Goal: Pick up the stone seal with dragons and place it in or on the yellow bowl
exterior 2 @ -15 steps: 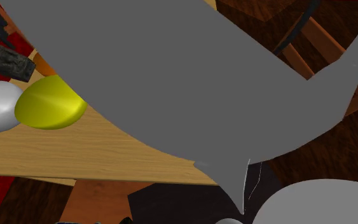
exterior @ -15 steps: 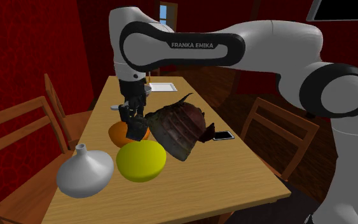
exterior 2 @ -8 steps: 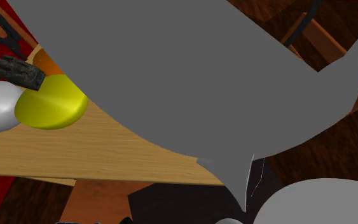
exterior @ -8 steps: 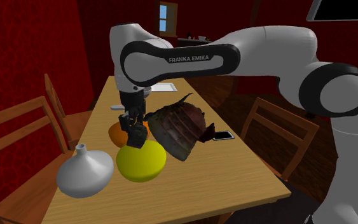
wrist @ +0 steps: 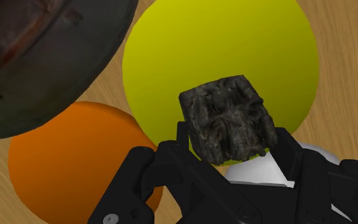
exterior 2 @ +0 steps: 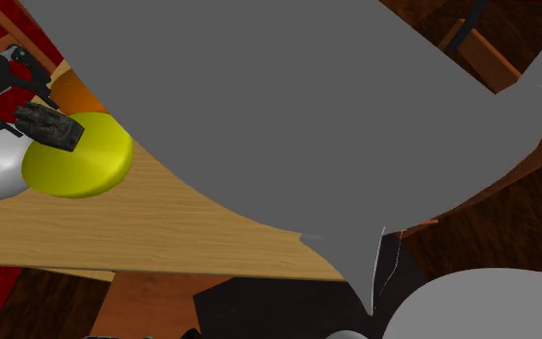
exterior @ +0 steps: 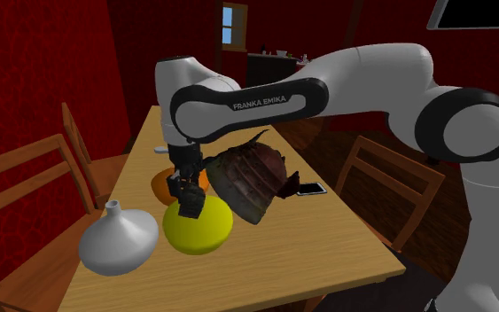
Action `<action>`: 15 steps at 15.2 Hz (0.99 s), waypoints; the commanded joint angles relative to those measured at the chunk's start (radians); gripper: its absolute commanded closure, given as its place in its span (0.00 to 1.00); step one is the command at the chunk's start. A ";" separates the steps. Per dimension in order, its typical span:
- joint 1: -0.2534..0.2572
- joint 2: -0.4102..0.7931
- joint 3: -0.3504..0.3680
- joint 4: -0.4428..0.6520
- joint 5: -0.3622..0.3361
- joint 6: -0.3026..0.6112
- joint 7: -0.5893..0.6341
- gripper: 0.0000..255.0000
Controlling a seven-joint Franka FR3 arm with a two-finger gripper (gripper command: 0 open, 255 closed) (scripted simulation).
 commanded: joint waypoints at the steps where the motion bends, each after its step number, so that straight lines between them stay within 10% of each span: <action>1: -0.003 -0.004 0.000 -0.025 0.001 0.016 0.001 1.00; 8: -0.003 -0.004 0.000 -0.024 0.000 0.015 0.001 1.00; 9: -0.003 -0.002 -0.001 -0.021 0.000 0.015 0.000 0.00; 15: 0.000 -0.006 0.001 0.006 0.002 -0.017 -0.001 0.00</action>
